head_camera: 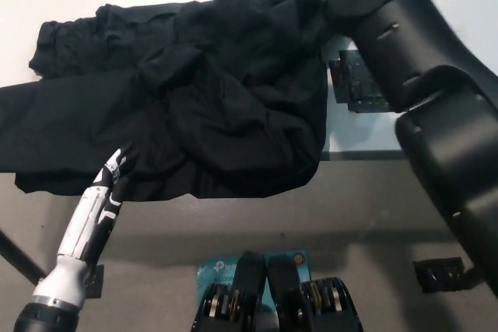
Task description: The robot grabs the right edges of the black jacket on the table, and folds it in half
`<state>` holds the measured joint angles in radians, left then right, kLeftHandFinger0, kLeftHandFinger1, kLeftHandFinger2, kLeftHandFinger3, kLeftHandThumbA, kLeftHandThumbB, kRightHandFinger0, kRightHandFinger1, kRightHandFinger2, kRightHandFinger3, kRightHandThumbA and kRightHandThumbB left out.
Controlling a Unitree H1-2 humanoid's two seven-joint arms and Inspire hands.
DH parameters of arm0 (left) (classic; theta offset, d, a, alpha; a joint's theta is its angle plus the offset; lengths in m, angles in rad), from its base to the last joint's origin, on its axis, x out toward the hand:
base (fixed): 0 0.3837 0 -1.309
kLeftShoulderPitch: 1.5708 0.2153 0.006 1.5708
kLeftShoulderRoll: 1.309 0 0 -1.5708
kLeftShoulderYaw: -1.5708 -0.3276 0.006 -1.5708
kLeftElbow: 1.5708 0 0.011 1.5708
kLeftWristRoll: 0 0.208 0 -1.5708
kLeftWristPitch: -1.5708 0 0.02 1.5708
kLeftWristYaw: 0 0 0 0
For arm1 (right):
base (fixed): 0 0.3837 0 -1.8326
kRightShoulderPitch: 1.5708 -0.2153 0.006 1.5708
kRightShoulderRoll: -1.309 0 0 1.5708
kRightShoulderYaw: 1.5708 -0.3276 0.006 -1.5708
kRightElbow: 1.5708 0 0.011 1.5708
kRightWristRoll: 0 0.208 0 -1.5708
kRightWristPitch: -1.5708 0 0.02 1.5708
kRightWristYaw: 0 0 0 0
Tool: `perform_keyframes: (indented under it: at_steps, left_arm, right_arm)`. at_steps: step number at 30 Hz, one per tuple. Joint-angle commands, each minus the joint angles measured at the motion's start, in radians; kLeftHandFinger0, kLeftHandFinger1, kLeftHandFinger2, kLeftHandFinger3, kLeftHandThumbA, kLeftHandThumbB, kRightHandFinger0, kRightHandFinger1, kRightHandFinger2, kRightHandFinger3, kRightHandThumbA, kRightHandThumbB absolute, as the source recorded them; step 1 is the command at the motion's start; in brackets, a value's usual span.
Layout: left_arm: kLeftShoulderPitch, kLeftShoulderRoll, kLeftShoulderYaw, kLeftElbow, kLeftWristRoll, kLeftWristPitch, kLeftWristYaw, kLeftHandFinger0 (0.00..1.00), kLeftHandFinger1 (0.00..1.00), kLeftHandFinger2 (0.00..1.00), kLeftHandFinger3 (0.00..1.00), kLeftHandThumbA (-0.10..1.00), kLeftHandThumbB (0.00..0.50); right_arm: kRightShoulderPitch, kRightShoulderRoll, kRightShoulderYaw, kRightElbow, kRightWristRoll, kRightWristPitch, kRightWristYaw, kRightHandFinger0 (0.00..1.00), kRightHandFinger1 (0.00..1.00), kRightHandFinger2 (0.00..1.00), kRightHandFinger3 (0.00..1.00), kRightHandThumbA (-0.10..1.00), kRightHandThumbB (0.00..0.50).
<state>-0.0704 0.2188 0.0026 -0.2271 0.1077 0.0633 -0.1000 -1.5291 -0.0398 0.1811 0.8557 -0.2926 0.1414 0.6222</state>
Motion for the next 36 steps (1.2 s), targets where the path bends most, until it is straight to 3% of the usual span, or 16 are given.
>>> perform_keyframes:
  at_steps: [1, 4, 5, 10, 15, 17, 18, 20, 22, 23, 25, 29, 33, 36]
  left_arm:
    - [-0.039, 0.028, 0.014, -0.014, -0.01, -0.016, -0.011, 1.0, 1.0, 1.0, 1.0, 1.0, 0.166]
    - [-0.039, 0.026, 0.018, -0.003, -0.011, -0.026, -0.005, 1.0, 1.0, 1.0, 1.0, 1.0, 0.16]
    - [-0.034, 0.024, 0.018, -0.002, -0.014, -0.025, -0.005, 1.0, 1.0, 1.0, 1.0, 1.0, 0.18]
    - [-0.017, 0.013, 0.014, 0.029, -0.009, -0.053, 0.003, 1.0, 1.0, 1.0, 1.0, 1.0, 0.2]
    - [0.012, 0.017, 0.02, 0.032, -0.005, -0.056, 0.008, 1.0, 1.0, 1.0, 1.0, 1.0, 0.208]
    - [0.018, 0.019, 0.022, 0.035, -0.005, -0.055, 0.008, 1.0, 1.0, 1.0, 1.0, 1.0, 0.206]
    - [0.016, 0.016, 0.022, 0.039, -0.005, -0.057, 0.01, 1.0, 1.0, 1.0, 1.0, 1.0, 0.209]
    - [0.011, 0.013, 0.02, 0.047, -0.005, -0.058, 0.011, 1.0, 1.0, 1.0, 1.0, 1.0, 0.21]
    - [-0.012, 0.014, 0.023, 0.061, -0.007, -0.061, 0.013, 1.0, 1.0, 1.0, 1.0, 1.0, 0.21]
    - [-0.017, 0.015, 0.024, 0.062, -0.007, -0.058, 0.013, 1.0, 1.0, 1.0, 1.0, 1.0, 0.208]
    - [-0.02, 0.017, 0.031, 0.058, -0.013, -0.051, 0.013, 1.0, 1.0, 1.0, 1.0, 1.0, 0.204]
    - [-0.035, 0.02, 0.028, 0.057, -0.008, -0.054, 0.011, 1.0, 1.0, 1.0, 1.0, 1.0, 0.189]
    - [-0.036, 0.02, 0.027, 0.055, -0.008, -0.055, 0.011, 1.0, 1.0, 1.0, 1.0, 1.0, 0.195]
    - [-0.037, 0.021, 0.029, 0.055, -0.01, -0.055, 0.009, 1.0, 1.0, 1.0, 1.0, 1.0, 0.198]
  right_arm:
    - [0.086, -0.268, -0.19, -0.776, 0.135, 0.221, 0.058, 1.0, 1.0, 1.0, 1.0, 1.0, 0.453]
    - [0.226, -0.356, -0.285, -1.042, 0.186, 0.298, 0.076, 1.0, 1.0, 1.0, 1.0, 1.0, 0.412]
    - [0.269, -0.37, -0.325, -1.108, 0.222, 0.315, 0.075, 1.0, 1.0, 1.0, 1.0, 1.0, 0.395]
    - [0.559, -0.424, -0.505, -1.435, 0.336, 0.329, 0.016, 1.0, 1.0, 1.0, 1.0, 1.0, 0.421]
    - [0.908, -0.371, -0.633, -1.692, 0.511, 0.328, -0.097, 1.0, 1.0, 1.0, 1.0, 1.0, 0.406]
    - [1.039, -0.313, -0.643, -1.73, 0.571, 0.205, -0.174, 1.0, 1.0, 1.0, 1.0, 1.0, 0.37]
    - [1.058, -0.307, -0.641, -1.735, 0.568, 0.187, -0.186, 1.0, 1.0, 1.0, 1.0, 1.0, 0.371]
    - [1.127, -0.291, -0.632, -1.755, 0.592, 0.136, -0.217, 1.0, 1.0, 1.0, 1.0, 1.0, 0.422]
    - [1.154, -0.277, -0.615, -1.736, 0.619, 0.059, -0.231, 1.0, 1.0, 1.0, 1.0, 1.0, 0.388]
    - [1.157, -0.276, -0.606, -1.722, 0.633, 0.021, -0.231, 1.0, 1.0, 1.0, 1.0, 1.0, 0.409]
    - [1.167, -0.269, -0.598, -1.735, 0.659, 0.025, -0.251, 1.0, 1.0, 1.0, 1.0, 1.0, 0.426]
    - [1.188, -0.269, -0.613, -1.744, 0.646, 0.0, -0.275, 1.0, 1.0, 1.0, 1.0, 1.0, 0.391]
    - [1.215, -0.233, -0.596, -1.737, 0.685, 0.005, -0.285, 1.0, 1.0, 1.0, 1.0, 1.0, 0.438]
    - [1.224, -0.22, -0.589, -1.74, 0.686, 0.007, -0.288, 1.0, 1.0, 1.0, 1.0, 1.0, 0.438]
